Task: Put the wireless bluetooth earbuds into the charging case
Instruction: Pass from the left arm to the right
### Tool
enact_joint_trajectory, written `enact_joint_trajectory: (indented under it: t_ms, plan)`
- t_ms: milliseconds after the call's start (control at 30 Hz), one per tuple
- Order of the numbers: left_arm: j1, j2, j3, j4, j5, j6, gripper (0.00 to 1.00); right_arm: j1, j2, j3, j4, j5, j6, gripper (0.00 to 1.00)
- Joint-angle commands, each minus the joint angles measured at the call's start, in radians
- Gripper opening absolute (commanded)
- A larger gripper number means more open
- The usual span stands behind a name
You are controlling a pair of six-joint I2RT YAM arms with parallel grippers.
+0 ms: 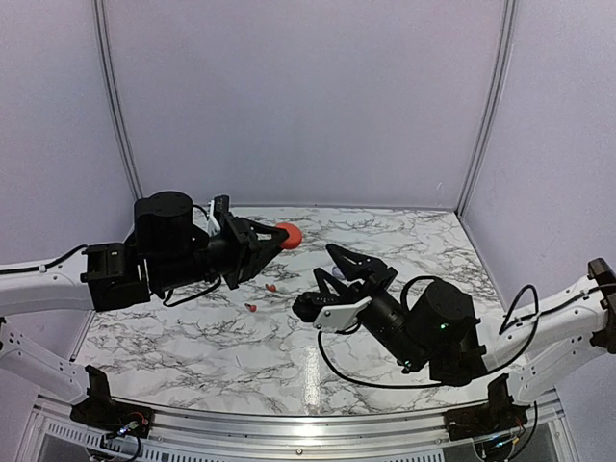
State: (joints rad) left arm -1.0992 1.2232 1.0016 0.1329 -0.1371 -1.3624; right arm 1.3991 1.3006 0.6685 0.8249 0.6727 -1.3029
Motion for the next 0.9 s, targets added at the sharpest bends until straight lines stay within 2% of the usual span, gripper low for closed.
enact_joint_trajectory:
  t_ms: [0, 267, 533, 700, 867]
  plan:
    - [-0.010, 0.012, -0.012, 0.057, 0.032, -0.005, 0.00, 0.009, 0.035, 0.005, 0.180, 0.054, -0.118, 0.49]
    - [-0.037, 0.036, 0.018, 0.070, 0.038, 0.052, 0.00, 0.009, 0.094, 0.031, 0.196, 0.038, -0.129, 0.47]
    - [-0.050, 0.066, 0.024, 0.086, 0.070, 0.078, 0.00, 0.021, 0.174, 0.041, 0.305, 0.055, -0.209, 0.46]
    - [-0.053, 0.063, 0.010, 0.098, 0.069, 0.083, 0.00, 0.021, 0.199, 0.041, 0.358, 0.078, -0.248, 0.37]
    - [-0.064, 0.062, 0.002, 0.105, 0.070, 0.088, 0.00, 0.021, 0.213, 0.045, 0.408, 0.089, -0.282, 0.36]
